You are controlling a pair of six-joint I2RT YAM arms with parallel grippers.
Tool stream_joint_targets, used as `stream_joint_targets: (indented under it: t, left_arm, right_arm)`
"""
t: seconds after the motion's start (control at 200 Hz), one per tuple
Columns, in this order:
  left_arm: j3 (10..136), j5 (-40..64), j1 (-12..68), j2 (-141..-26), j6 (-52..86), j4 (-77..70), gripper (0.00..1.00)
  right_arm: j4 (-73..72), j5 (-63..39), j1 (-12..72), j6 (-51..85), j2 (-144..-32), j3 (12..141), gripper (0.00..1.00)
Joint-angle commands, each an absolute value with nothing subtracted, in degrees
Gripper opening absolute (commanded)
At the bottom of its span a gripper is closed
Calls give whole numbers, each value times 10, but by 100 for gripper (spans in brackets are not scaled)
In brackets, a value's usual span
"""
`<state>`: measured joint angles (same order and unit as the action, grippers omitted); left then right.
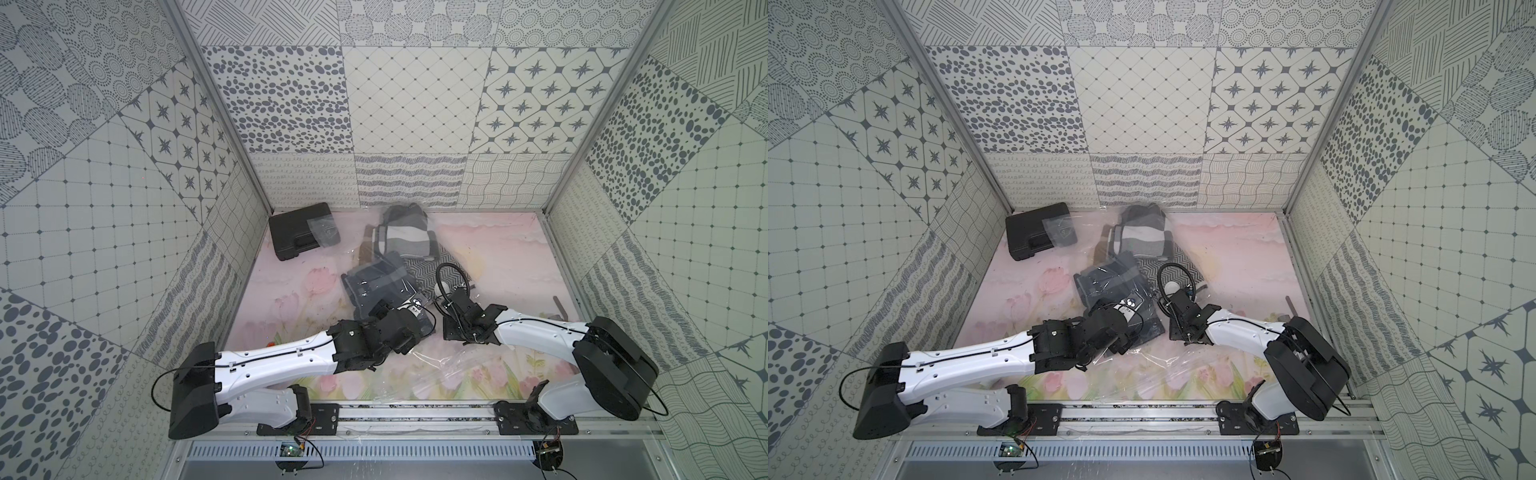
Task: Take the blanket out of the vacuum bag
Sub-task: Open the vacuum bag at the center of the board, then adjust the vacuum bag at the center of the board.
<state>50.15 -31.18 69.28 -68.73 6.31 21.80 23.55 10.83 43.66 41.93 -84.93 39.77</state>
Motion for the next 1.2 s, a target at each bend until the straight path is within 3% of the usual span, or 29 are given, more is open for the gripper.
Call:
stream_joint_targets:
  t: [0.0,0.085,0.17,0.32,0.58,0.856,0.996,1.196]
  left_arm:
    - [502,-296,689,-682,88,222,90]
    - [499,-303,689,-675,86,221,90]
    - [490,-310,689,-660,86,208,91]
    - [478,-304,689,-649,79,177,92]
    - [526,-244,682,-706,23,180,92]
    - [593,-237,671,-799,-50,214,91]
    - [612,-237,671,-831,-115,188,92]
    - [687,-204,671,-909,-220,174,95]
  right_arm:
    - [231,46,440,448,-913,377,27]
    - [219,34,440,446,-941,383,22]
    - [215,41,440,442,-956,388,0]
    - [213,63,426,419,-982,417,0]
    - [224,48,310,314,-1028,555,0]
    - [244,62,255,172,-1133,791,0]
    - [294,13,226,153,-1170,903,0]
    - [266,-19,226,194,-1110,829,0]
